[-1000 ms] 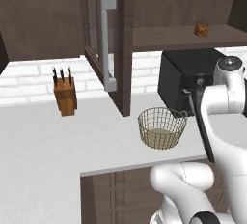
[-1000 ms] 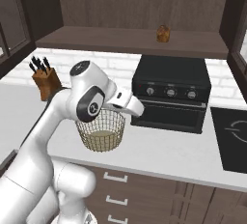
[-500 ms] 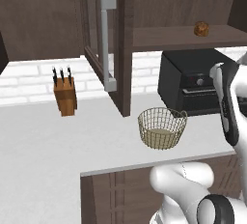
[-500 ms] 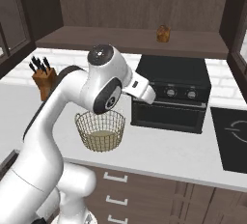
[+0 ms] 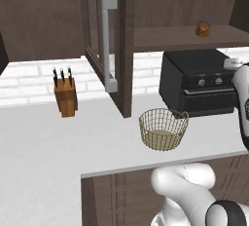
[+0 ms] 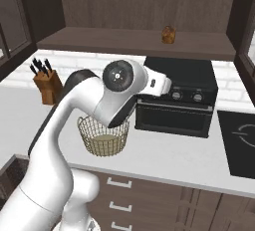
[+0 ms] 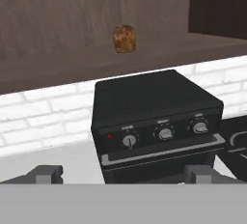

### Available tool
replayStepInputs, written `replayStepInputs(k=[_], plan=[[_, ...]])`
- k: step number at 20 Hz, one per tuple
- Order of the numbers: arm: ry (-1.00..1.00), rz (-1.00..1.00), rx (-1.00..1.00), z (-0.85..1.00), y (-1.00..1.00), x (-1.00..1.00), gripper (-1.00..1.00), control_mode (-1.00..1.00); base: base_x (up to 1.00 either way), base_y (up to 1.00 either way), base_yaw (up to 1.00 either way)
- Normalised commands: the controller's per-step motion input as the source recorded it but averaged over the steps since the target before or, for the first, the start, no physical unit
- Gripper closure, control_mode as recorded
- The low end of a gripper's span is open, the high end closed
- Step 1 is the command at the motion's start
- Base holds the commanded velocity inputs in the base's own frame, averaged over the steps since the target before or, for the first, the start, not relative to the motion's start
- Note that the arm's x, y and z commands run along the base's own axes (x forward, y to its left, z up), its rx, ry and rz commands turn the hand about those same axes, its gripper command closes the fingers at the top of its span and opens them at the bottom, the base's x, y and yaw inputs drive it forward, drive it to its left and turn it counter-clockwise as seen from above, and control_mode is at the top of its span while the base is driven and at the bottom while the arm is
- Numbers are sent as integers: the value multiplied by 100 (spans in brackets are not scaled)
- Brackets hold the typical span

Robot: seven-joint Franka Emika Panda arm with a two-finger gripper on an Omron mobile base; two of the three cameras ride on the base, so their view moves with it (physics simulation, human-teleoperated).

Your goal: Open the cabinet, pick up the bread from the cabinet and place it in the basket. Then move the basket to the dining counter.

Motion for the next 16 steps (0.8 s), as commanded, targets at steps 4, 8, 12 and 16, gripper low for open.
replayStepInputs(k=[4,8,12,16], plan=[[14,0,0,71,7,43,-100,-100,0,0,0],[24,0,6,72,0,34,-100,-100,0,0,0],[27,-7,1,10,-21,88,-100,-100,0,0,0],[3,-1,-1,0,-11,85,-100,-100,0,0,0]])
